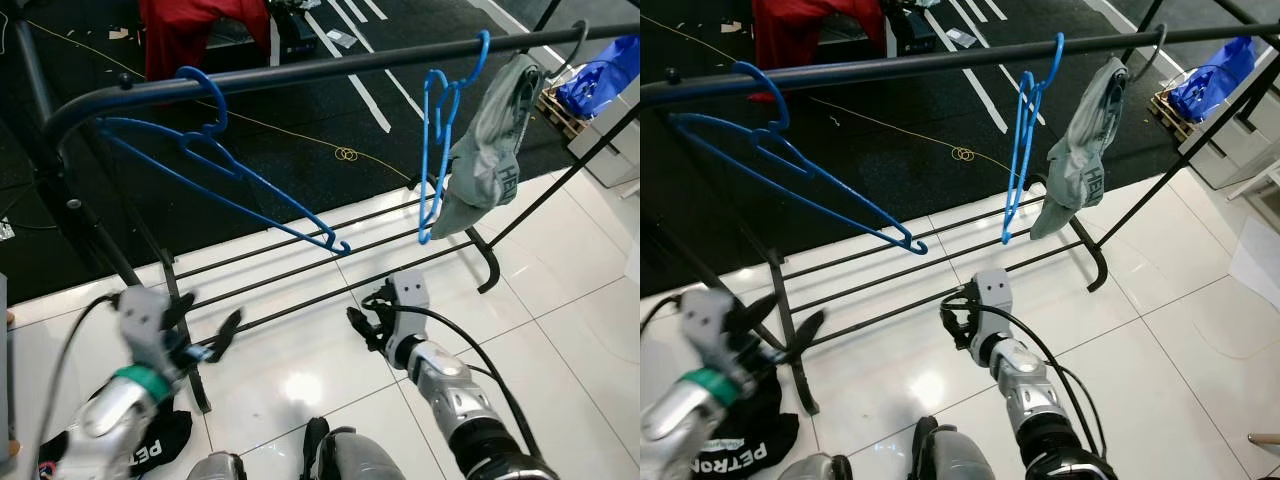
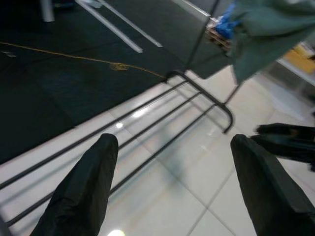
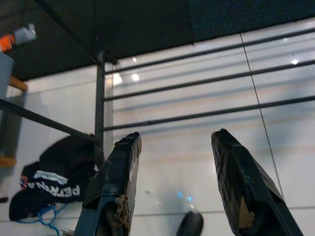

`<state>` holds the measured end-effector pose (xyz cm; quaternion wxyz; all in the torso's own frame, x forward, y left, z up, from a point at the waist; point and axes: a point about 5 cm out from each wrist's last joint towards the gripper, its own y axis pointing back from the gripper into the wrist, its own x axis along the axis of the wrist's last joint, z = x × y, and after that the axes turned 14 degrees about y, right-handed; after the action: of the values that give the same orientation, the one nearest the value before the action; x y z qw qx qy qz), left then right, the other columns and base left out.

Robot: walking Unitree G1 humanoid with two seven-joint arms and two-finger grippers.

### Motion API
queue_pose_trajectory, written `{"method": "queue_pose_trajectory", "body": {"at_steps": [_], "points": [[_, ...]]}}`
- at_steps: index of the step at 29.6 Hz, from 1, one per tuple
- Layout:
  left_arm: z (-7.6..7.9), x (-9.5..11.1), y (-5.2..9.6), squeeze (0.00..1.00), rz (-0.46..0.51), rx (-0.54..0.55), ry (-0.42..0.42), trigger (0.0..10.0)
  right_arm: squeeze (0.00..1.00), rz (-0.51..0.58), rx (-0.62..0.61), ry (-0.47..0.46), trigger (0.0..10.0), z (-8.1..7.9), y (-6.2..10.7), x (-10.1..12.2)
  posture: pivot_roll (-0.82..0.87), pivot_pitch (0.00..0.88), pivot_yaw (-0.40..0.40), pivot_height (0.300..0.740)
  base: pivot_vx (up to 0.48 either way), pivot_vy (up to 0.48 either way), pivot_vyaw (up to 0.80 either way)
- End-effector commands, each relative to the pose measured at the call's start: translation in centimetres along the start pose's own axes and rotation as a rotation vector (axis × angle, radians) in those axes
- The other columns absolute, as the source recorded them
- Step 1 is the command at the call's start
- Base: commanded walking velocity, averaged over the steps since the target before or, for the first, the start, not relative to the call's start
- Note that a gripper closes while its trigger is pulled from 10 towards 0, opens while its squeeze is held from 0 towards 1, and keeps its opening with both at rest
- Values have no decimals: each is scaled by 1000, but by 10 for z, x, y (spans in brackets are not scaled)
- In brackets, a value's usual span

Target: Hang hanger

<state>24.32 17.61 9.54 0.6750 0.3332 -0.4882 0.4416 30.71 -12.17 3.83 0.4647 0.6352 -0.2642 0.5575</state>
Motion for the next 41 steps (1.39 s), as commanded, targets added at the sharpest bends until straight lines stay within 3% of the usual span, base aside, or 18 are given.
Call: {"method": "queue_pose_trajectory", "body": {"at_steps": [1, 19, 30, 41], "points": [[-2, -12, 6, 0, -47, 20, -1, 10000, 0, -20, -10, -17, 10000, 3, 6, -9, 24, 202, -35, 740, 0, 0, 0], [-12, -5, -3, 0, -33, 53, -20, 10000, 0, -11, 45, 9, 10000, -4, 7, -9, 27, 192, -32, 740, 0, 0, -89], [-13, -4, 1, 0, -29, 40, -32, 10000, 0, -16, 53, 13, 10000, -5, 7, -10, 30, 185, -35, 740, 0, 0, -145], [-28, -1, -4, 0, -38, 137, -74, 10000, 0, -11, 44, 23, 10000, -4, 5, -7, 33, 184, -37, 740, 0, 0, 0]]}}
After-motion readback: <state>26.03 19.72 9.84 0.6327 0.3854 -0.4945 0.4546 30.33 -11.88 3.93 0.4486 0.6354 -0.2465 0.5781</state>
